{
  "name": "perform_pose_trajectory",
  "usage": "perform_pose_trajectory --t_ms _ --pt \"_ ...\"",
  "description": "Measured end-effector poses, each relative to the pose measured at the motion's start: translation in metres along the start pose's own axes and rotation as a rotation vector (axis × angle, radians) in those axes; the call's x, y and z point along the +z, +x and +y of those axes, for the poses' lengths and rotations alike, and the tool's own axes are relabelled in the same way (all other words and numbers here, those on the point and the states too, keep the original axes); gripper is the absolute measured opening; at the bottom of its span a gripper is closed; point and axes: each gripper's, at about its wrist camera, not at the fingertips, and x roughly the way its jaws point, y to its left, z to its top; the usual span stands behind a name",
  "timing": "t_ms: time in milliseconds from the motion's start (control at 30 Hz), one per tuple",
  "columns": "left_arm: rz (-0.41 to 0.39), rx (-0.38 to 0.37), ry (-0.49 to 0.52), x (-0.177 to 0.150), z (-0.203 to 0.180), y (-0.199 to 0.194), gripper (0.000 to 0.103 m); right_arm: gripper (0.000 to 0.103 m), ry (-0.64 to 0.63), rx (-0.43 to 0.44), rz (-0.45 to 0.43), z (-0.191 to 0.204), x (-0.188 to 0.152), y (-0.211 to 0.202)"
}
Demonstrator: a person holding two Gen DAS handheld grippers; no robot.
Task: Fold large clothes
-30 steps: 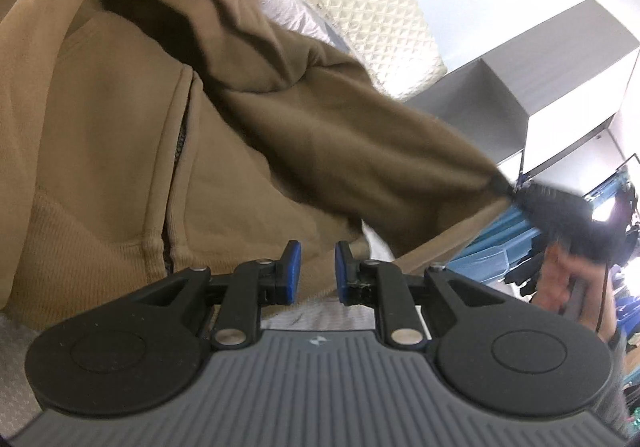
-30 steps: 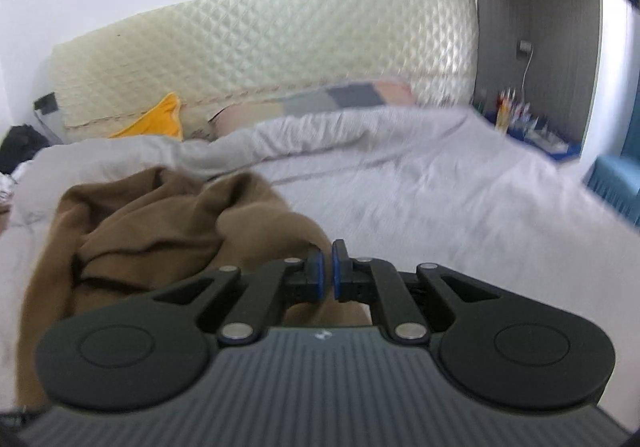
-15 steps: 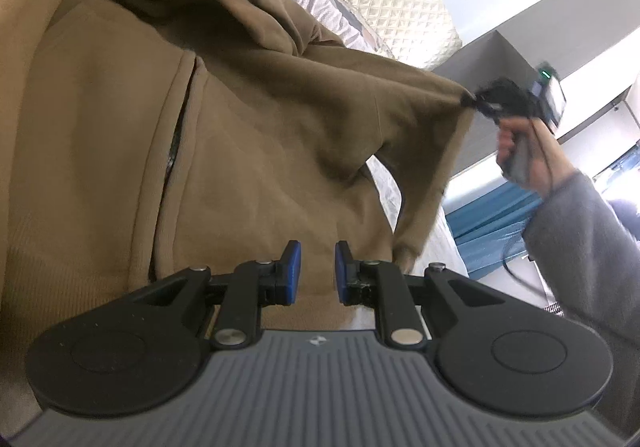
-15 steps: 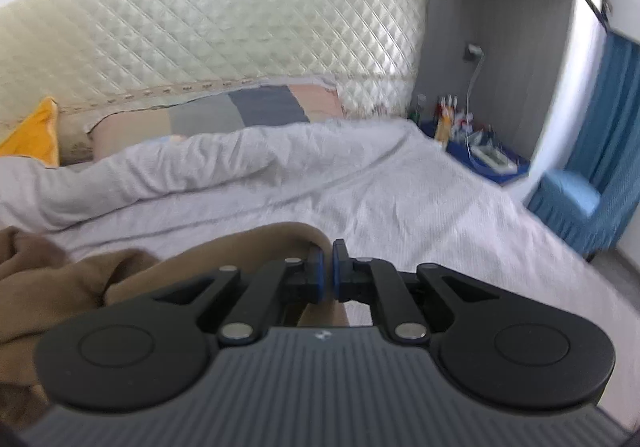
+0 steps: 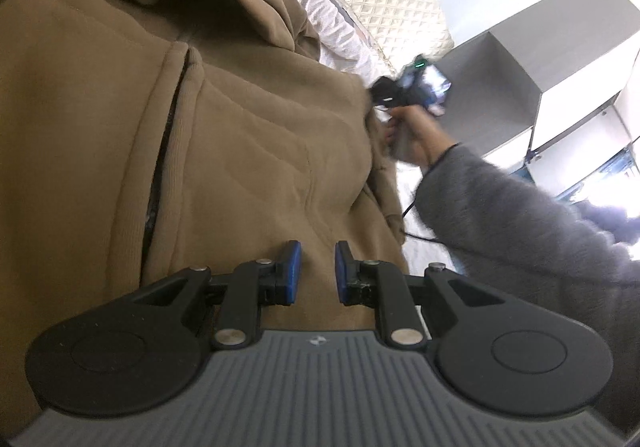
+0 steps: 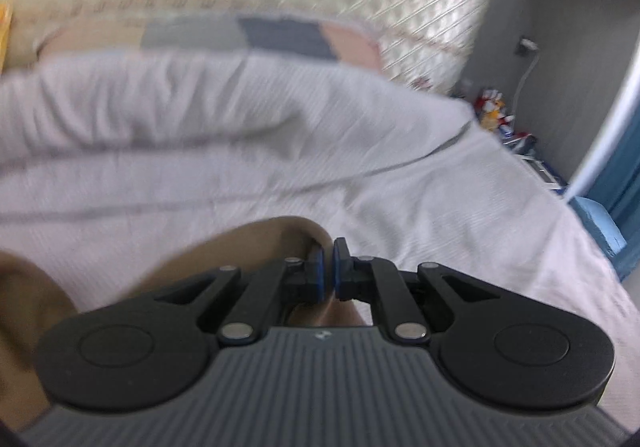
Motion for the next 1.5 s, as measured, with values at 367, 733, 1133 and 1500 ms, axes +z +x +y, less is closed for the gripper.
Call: perform_pose_trajectory --t_ms 367,733,1133,1500 --pt "-0.050 0.051 0.044 0.016 -0.004 -0.013 0.020 0.020 0.225 0.101 -0.013 -0.009 -0.010 -0.023" --pt "-0.046 0.081 0.144 0.001 -0.046 -0.010 0.020 0.071 0.344 0.277 -0.036 -0.064 -0.102 -0.168" --pt "-0.081 0.087 0.133 -0.023 -0.068 -0.037 0.020 0.062 0.300 0.372 0.141 -0.051 -0.186 -0.240" --pt "-0.082 0.136 0.129 -0.032 -0.062 -0.033 0.020 0.059 0.143 0.236 0.148 -0.022 -0.209 -0.227"
